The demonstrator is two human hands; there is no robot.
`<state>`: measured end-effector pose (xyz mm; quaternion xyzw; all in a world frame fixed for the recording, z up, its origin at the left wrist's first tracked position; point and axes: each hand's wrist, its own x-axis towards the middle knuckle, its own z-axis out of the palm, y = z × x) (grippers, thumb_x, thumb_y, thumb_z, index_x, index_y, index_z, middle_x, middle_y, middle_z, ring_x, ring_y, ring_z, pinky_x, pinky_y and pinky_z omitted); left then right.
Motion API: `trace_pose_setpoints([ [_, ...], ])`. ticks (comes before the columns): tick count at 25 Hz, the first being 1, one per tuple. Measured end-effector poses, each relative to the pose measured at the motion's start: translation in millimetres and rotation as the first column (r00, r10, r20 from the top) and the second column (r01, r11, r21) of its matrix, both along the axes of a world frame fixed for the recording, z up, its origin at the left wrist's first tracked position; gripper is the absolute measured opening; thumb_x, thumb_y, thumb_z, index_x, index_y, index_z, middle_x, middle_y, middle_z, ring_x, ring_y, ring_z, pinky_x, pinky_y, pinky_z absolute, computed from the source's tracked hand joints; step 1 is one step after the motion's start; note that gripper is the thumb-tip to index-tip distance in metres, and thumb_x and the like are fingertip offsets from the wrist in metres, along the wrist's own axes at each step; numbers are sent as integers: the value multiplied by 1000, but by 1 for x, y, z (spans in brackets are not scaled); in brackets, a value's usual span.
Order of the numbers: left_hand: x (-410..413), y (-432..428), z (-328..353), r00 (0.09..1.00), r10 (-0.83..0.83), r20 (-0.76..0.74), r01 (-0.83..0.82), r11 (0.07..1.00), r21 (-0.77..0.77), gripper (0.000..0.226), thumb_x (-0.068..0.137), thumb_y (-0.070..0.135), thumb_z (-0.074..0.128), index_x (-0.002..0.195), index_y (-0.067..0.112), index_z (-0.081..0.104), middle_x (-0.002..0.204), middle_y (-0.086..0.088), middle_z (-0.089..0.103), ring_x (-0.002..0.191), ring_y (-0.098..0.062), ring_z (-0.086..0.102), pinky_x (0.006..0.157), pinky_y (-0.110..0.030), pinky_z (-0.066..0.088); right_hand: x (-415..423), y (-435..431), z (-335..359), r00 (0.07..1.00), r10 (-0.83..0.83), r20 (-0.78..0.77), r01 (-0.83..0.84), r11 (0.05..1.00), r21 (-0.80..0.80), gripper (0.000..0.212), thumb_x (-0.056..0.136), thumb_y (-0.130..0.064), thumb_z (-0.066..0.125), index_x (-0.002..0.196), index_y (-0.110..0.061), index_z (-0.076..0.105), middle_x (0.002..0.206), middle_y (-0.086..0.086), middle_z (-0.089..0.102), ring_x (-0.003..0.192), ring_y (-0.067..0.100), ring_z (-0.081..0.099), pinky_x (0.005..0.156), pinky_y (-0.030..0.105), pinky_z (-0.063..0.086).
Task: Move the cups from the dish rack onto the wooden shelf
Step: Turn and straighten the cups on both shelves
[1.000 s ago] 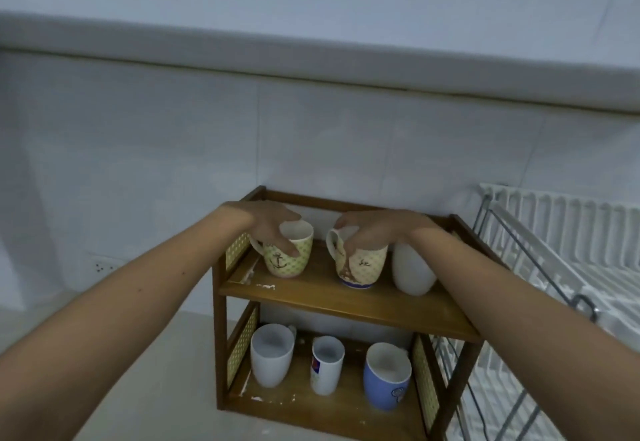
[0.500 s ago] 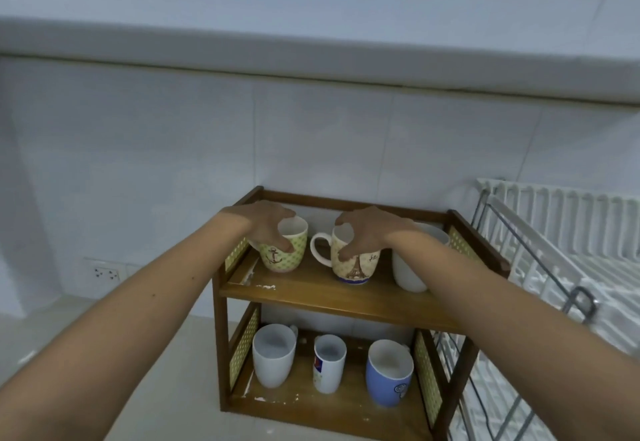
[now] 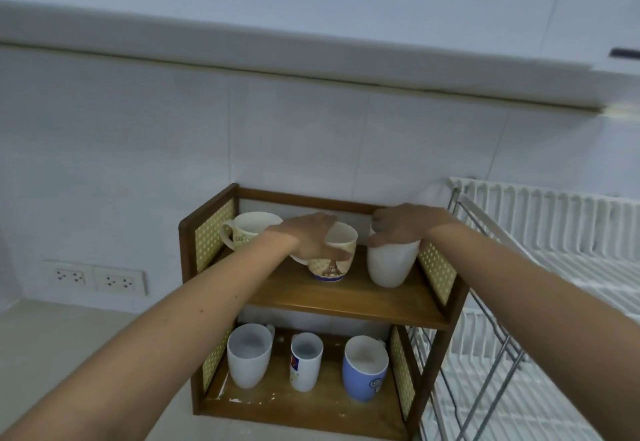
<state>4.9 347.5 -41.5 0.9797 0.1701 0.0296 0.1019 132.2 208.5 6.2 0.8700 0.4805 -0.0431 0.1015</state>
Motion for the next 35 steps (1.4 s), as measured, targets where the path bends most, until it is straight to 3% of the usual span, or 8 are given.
trace_pose_setpoints([
  [4,2,3,1,1000,9,-26,-7,998,70,95,79,66,55,151,19,15,160,-4,21,142,-26,27,112,-41,27,4,-9,12,980,61,-187,-56,998,33,66,77,-21,69,135,-27,38,135,6,47,109,25,52,75,30,46],
  [9,1,3,1,999,26,-38,-22,994,112,91,82,62,56,151,20,15,159,-4,24,141,-26,29,110,-40,29,1,-9,3,995,-86,53,84,996,32,77,84,-55,58,145,-19,29,141,10,47,122,30,49,91,38,47],
  [16,2,4,-2,998,33,-47,-29,997,68,89,83,59,56,152,22,12,161,-2,17,144,-26,24,113,-39,24,7,-13,6,995,35,-90,-30,998,59,73,78,-33,72,139,-28,33,139,9,47,114,30,50,77,32,43],
  [21,-14,-13,-5,997,-14,77,6,994,105,83,92,48,50,152,17,3,162,-6,8,147,-23,11,118,-40,14,-10,-18,1,1000,-11,-14,13,992,123,75,84,-35,65,146,-25,25,146,10,40,127,34,43,97,44,44],
  [24,-54,-28,-43,835,-286,471,126,931,343,57,89,30,55,141,13,38,144,-10,47,132,-23,42,107,-38,37,-59,-39,-54,944,-12,329,-245,639,729,38,84,-29,58,120,-17,55,113,10,64,101,30,60,77,38,51],
  [26,-88,-29,-86,705,-511,492,244,826,508,33,84,21,58,117,15,56,112,-6,65,101,-18,58,83,-31,48,-102,-67,-111,922,114,370,-377,474,795,9,80,-30,55,86,-23,58,72,-2,62,64,17,55,50,25,39],
  [30,-122,6,-152,877,-475,78,394,800,452,36,81,20,60,117,22,56,111,-1,65,100,-18,63,80,-30,50,-122,-64,-206,974,224,-32,-186,874,449,13,87,-33,51,89,-24,59,85,-3,65,76,14,56,54,25,44],
  [35,-97,46,-182,953,1,-303,12,999,40,87,79,33,67,146,38,12,154,-4,29,134,-28,36,105,-41,36,-89,13,-222,970,162,-180,-134,979,156,57,88,-38,57,140,-26,39,144,5,45,129,29,42,106,43,38],
])
